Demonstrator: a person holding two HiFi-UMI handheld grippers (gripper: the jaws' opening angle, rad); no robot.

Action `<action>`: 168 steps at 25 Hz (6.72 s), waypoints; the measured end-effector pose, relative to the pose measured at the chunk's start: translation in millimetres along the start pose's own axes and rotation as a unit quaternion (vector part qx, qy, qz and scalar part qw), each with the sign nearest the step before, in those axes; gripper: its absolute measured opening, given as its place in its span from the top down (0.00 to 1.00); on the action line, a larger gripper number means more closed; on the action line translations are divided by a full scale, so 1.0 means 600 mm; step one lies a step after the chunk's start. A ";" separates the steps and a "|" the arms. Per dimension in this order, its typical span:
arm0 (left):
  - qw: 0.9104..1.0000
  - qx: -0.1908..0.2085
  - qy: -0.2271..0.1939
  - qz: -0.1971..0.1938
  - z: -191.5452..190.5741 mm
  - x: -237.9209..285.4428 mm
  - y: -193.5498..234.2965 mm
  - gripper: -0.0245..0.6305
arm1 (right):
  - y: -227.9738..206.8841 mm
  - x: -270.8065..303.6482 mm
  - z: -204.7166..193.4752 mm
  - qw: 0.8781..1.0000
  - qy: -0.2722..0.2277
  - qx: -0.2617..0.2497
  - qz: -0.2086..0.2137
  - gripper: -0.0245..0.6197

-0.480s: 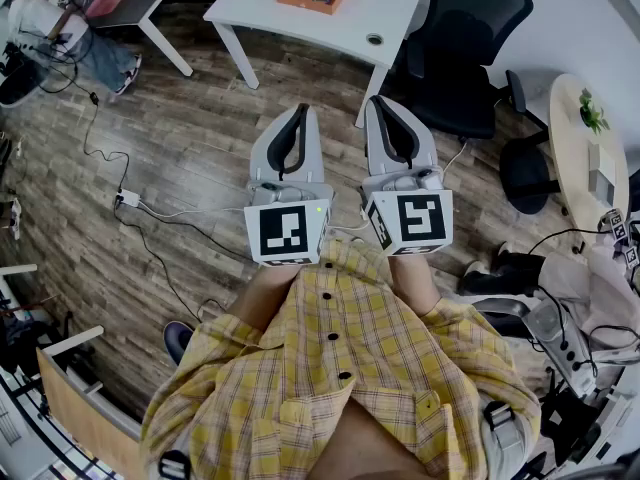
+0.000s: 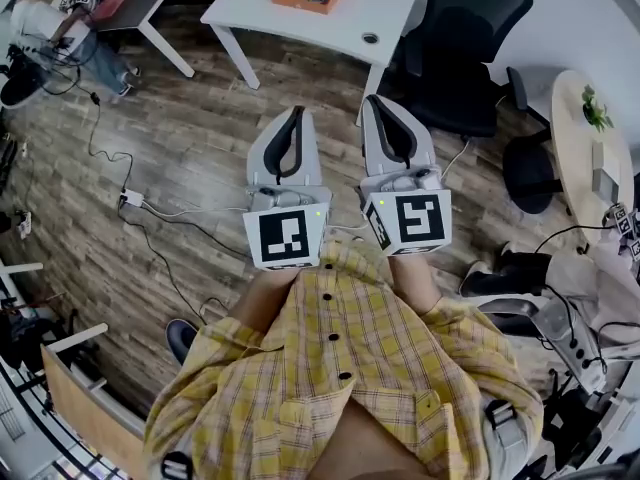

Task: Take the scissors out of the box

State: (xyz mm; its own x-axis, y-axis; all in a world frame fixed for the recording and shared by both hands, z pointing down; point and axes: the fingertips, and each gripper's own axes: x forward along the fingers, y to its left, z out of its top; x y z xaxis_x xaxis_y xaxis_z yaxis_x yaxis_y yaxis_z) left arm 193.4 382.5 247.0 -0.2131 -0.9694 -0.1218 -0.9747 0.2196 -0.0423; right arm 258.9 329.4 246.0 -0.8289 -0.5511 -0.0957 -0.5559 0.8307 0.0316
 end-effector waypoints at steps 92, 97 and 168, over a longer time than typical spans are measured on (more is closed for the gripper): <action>0.986 0.003 0.141 -0.094 -0.221 0.704 0.316 0.96 | -0.233 0.734 -0.163 0.993 0.095 0.056 -0.052 0.97; 0.985 0.003 0.149 -0.086 -0.233 0.756 0.308 0.96 | -0.266 0.766 -0.172 0.992 0.098 0.059 -0.045 0.97; 0.851 0.239 0.334 -0.327 -0.572 1.071 0.311 0.96 | -0.488 0.950 -0.340 0.958 0.178 0.094 -0.202 0.97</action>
State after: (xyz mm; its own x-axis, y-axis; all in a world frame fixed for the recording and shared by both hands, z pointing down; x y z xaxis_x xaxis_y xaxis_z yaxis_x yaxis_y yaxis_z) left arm -148.8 -236.8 501.4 0.2183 -0.7123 0.6671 -0.7948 -0.5264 -0.3020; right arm -63.1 -244.1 385.3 -0.5352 -0.7955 0.2841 -0.8430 0.5246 -0.1191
